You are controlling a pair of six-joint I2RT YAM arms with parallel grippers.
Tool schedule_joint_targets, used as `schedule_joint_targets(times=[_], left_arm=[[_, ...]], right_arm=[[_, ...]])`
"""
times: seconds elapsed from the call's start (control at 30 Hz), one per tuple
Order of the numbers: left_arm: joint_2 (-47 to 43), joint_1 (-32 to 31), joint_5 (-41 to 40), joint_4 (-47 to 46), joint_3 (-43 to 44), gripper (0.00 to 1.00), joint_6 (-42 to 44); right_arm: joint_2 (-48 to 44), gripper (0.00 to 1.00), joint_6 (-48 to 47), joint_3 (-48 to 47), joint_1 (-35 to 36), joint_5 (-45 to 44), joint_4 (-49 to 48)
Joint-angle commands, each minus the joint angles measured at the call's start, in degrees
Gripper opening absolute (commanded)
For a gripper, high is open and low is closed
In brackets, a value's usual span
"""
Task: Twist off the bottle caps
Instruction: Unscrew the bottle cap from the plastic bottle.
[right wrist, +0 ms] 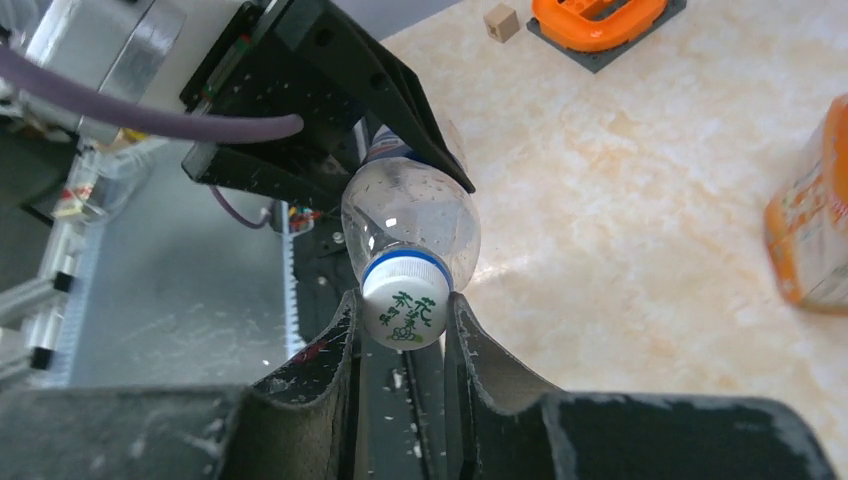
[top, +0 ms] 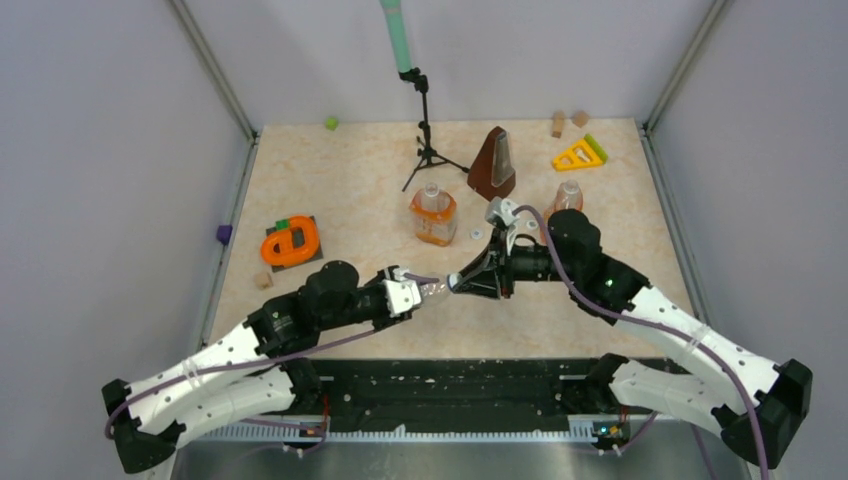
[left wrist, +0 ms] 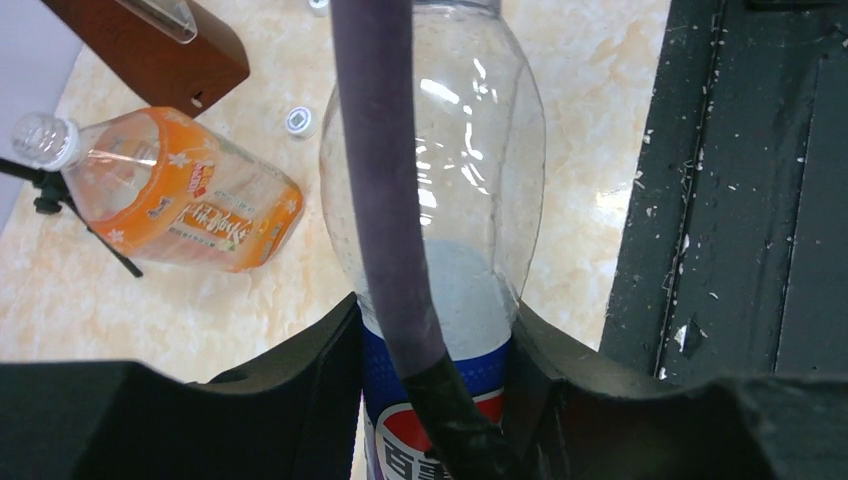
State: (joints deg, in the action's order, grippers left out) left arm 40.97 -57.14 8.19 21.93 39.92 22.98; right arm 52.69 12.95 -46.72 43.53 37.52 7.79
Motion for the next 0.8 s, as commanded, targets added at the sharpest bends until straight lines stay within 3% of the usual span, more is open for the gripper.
schedule_joint_targets(times=[0.0, 0.17, 0.27, 0.67, 0.77], left_arm=[[-2.14, 3.6, 2.1, -1.82, 4.03, 0.0, -4.78], [-3.48, 11.57, 18.9, -1.04, 4.41, 0.0, -7.01], [-1.47, 13.76, 24.84, -1.21, 5.28, 0.0, -8.03], [6.4, 15.47, 45.17, 3.49, 9.81, 0.0, -7.66], [7.66, 15.48, 48.59, 5.32, 10.9, 0.0, -7.0]], right_arm=[[3.18, 0.0, -17.17, -3.97, 2.98, -3.05, 5.76], [3.82, 0.0, -28.33, -4.43, 3.28, 1.28, 6.37], [1.59, 0.0, -33.48, -3.72, 3.28, 5.43, 3.4], [-3.81, 0.0, -55.88, -0.73, 3.27, 8.62, 3.4], [-4.07, 0.0, -66.68, 0.42, 3.26, 10.77, 5.42]])
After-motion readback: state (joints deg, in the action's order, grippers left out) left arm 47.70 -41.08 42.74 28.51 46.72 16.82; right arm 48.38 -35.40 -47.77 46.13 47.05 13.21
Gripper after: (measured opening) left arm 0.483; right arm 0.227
